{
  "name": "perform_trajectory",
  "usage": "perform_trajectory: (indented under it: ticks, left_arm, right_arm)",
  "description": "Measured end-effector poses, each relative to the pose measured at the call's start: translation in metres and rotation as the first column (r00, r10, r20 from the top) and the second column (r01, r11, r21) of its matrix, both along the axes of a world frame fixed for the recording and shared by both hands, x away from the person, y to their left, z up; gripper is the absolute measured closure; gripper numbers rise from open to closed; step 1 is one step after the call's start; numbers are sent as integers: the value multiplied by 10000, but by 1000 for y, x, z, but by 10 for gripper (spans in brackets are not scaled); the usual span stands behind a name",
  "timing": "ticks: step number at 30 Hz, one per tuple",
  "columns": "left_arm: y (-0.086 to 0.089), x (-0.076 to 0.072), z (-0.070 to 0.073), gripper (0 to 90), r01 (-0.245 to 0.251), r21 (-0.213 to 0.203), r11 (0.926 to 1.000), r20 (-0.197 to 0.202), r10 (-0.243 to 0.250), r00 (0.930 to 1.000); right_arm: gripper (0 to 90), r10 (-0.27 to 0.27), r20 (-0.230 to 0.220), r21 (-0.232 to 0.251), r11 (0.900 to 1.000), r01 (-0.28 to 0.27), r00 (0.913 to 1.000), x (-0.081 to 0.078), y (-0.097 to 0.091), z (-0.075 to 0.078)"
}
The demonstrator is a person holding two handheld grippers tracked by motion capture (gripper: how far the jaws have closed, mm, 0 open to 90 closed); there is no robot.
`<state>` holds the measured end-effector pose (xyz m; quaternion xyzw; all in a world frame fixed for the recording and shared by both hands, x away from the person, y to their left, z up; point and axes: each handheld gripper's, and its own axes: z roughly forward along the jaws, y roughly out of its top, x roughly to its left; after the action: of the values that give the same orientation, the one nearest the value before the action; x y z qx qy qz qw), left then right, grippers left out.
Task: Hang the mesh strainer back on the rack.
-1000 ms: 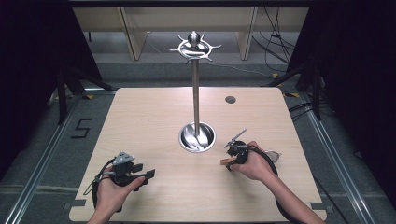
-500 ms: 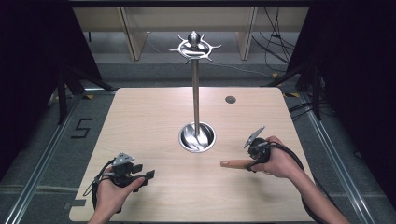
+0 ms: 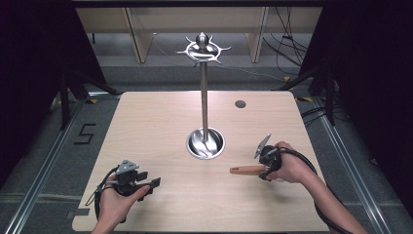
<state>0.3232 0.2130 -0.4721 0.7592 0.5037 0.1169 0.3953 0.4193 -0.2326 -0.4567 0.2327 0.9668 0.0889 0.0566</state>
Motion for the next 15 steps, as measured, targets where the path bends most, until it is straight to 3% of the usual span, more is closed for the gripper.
perform_trajectory:
  ticks: [1, 5, 6, 10, 15]
  left_arm:
    - [-2, 0, -1, 391, -152, -143, 9998, 81, 153, 9999]
    - [-1, 1, -1, 391, 70, 78, 9999, -39, -70, 10000]
    - [-3, 1, -2, 390, -99, -51, 9999, 7, 99, 10000]
    - [1, 1, -1, 390, 238, 302, 9993, -132, -235, 9996]
    - [0, 2, -2, 390, 189, 148, 9997, -116, -187, 9998]
  right_arm:
    - [438, 192, 13, -150, 9997, -192, 9998, 2, 1, 1]
    - [441, 334, 141, -225, 9992, -331, 9993, 6, 6, -1]
    - [441, 405, 138, -228, 9989, -401, 9991, 8, 7, -2]
    - [453, 485, 93, -266, 9985, -483, 9988, 13, 10, -8]
    - [516, 663, 49, -406, 9970, -661, 9978, 14, 12, -12]
